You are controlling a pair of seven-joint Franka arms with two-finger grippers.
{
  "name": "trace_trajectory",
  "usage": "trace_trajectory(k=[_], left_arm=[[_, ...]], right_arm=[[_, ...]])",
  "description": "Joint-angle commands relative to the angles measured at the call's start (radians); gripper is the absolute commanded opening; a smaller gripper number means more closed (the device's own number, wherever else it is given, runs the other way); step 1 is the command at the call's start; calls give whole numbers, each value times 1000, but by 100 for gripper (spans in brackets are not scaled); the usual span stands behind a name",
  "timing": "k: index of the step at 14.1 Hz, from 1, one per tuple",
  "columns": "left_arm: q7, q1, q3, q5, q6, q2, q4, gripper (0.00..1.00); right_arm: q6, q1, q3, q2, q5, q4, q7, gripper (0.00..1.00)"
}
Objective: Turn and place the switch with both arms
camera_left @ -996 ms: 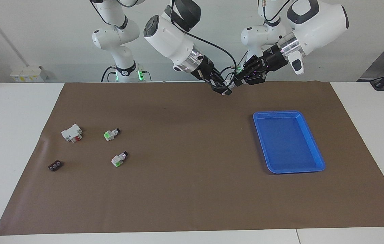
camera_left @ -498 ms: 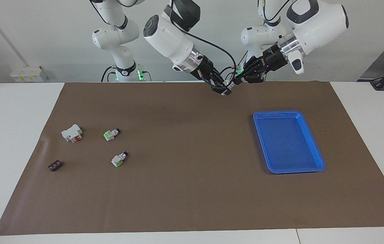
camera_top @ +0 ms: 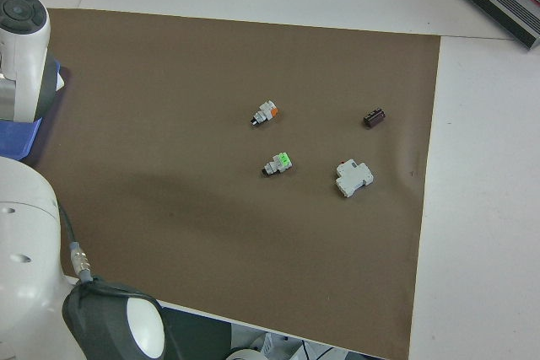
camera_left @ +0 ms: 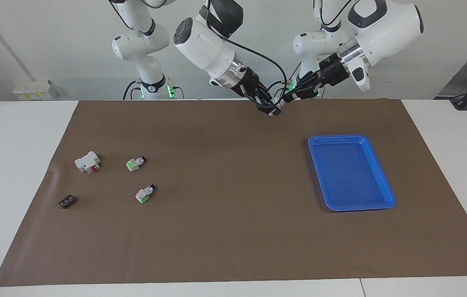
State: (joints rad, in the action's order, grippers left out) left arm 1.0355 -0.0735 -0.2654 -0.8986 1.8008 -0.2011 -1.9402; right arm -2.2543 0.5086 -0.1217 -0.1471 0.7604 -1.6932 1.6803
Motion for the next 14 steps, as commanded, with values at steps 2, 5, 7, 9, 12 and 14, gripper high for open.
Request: trace_trajectory(k=[2,5,7,9,12,14], left_arm=[[-211,11,-20,0,2,-18,-6,0],[-450,40,-18,0,-3,-20,-8,0],[-591,47,-18,0,-8,-20,-8,0],[-719,49,-20,0,-12,-20,-10,0],[-955,63,-18,0,-17,-21,-13,0],[-1046,63,-18,0,-32,-21,-11,0]], right_arm=[[15,-4,-4,11,-18,1,12,0],[15,-4,-3,11,-19,1,12,0],[15,-4,-3,11,-19,1,12,0],[15,-4,-3,11,-24,1,12,0],[15,-4,-4,15,-26,1,12,0],[15,-4,-3,15,-26,1,12,0]])
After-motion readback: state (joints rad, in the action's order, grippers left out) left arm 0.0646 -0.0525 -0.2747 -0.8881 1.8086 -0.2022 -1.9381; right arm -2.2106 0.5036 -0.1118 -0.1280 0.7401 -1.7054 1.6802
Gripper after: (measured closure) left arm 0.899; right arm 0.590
